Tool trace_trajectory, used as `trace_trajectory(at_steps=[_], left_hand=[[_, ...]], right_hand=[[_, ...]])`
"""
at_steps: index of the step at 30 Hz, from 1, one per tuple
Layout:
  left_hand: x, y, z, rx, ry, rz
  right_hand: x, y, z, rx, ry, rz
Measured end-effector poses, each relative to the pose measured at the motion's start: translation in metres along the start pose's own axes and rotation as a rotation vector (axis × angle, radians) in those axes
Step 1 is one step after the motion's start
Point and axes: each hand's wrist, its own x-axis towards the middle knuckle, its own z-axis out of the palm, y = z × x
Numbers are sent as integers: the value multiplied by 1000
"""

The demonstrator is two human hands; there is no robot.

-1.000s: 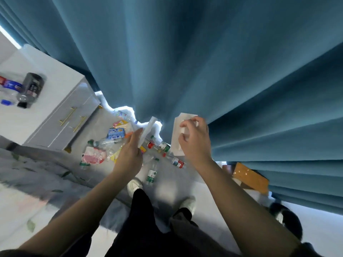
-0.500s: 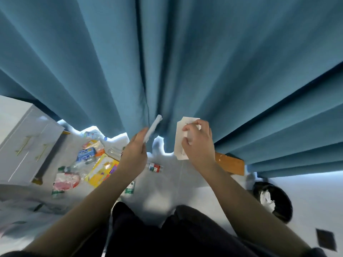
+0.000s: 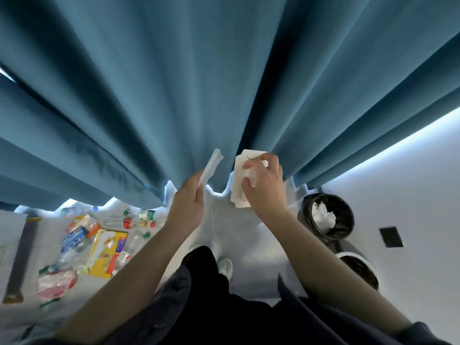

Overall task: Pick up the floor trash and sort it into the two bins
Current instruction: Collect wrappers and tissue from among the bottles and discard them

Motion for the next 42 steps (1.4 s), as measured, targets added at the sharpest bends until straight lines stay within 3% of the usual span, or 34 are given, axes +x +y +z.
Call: trace_trajectory(at_steps=[4,17,26,32,38,42], left_hand=[[28,25,37,22,-110,1],[126,144,215,170,-516,282],[126,208,380,234,-582,149],[148,177,495,220,-682,7],[170,85,611,331,-774,-259],[174,33,678,388,-829,-319]], right_hand=[[10,41,-19,-19,83,91],[32,219,-113,-69,289,509],[35,381,-148,-40,126,547],[42,493,-109,-65,1,660],[38,609,-14,-106,-113,847],[36,667,53,-106,-153,929]])
